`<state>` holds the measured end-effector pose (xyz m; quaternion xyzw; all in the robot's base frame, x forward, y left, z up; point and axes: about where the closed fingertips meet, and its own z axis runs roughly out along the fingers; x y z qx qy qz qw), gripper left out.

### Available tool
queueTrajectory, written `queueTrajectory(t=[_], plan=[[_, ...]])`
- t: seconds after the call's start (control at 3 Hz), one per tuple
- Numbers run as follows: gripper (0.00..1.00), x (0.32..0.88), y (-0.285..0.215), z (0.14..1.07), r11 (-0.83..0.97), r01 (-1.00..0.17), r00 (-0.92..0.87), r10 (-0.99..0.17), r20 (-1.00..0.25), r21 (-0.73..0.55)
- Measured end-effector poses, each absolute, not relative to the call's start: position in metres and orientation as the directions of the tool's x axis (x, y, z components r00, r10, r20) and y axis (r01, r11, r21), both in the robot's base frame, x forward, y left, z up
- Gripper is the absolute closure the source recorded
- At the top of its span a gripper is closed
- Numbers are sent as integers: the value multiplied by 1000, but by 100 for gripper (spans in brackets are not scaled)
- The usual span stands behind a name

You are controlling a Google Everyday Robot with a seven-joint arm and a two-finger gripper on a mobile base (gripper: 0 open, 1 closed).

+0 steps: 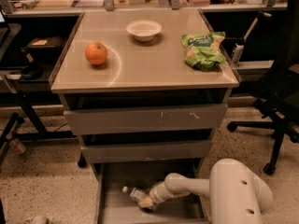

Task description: Pick blue plastic bottle from bottom drawer and place on counter

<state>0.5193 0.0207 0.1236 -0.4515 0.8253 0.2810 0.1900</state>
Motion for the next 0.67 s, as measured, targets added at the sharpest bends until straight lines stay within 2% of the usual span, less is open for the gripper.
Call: queueTrajectory(t=[0.33,0.67], plan=[[100,521,15,160,454,-829,-553,-581,-597,326],[100,521,-11,219,516,-777,-618,-514,-595,361]])
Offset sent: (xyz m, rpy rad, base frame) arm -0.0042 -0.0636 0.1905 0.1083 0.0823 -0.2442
